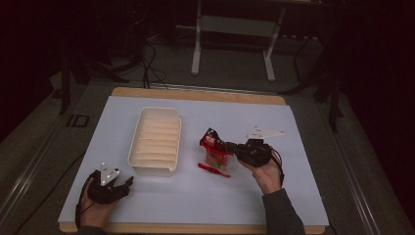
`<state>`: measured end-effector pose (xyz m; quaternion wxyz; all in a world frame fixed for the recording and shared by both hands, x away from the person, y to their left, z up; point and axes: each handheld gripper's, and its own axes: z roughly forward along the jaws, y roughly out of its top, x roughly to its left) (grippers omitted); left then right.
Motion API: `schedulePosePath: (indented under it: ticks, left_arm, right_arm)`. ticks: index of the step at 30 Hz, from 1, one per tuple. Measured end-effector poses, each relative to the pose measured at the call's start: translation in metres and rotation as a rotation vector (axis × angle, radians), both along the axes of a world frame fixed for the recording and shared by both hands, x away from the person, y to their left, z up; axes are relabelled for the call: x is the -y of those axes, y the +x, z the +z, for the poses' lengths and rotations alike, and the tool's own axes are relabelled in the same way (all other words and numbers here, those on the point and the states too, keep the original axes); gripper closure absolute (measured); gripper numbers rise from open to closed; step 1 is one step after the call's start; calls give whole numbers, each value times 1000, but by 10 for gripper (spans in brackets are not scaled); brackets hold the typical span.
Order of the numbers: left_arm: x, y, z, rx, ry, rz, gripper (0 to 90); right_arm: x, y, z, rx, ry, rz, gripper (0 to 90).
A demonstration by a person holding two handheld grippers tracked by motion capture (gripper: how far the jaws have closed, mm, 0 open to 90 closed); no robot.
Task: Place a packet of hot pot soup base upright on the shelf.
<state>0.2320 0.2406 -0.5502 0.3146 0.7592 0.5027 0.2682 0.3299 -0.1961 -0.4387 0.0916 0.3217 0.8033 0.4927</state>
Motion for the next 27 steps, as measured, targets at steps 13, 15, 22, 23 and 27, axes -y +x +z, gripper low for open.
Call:
schedulePosePath:
  ticks: [13,15,22,23,27]
  left_arm:
    - [0,-1,1,1,0,-3,373]
    - [-1,-1,1,1,-1,-3,373]
    - [-1,-1,1,4,-2,-5,374]
    - [-1,-1,1,5,-4,-4,374]
    - [-1,-1,1,5,-7,-4,374]
  right_arm:
    - [-19,4,6,24,22,33,891]
    - [-21,4,7,28,27,39,891]
    - [-28,5,12,37,42,62,891]
    - [-29,5,13,39,42,64,890]
    - [-33,6,14,43,40,76,890]
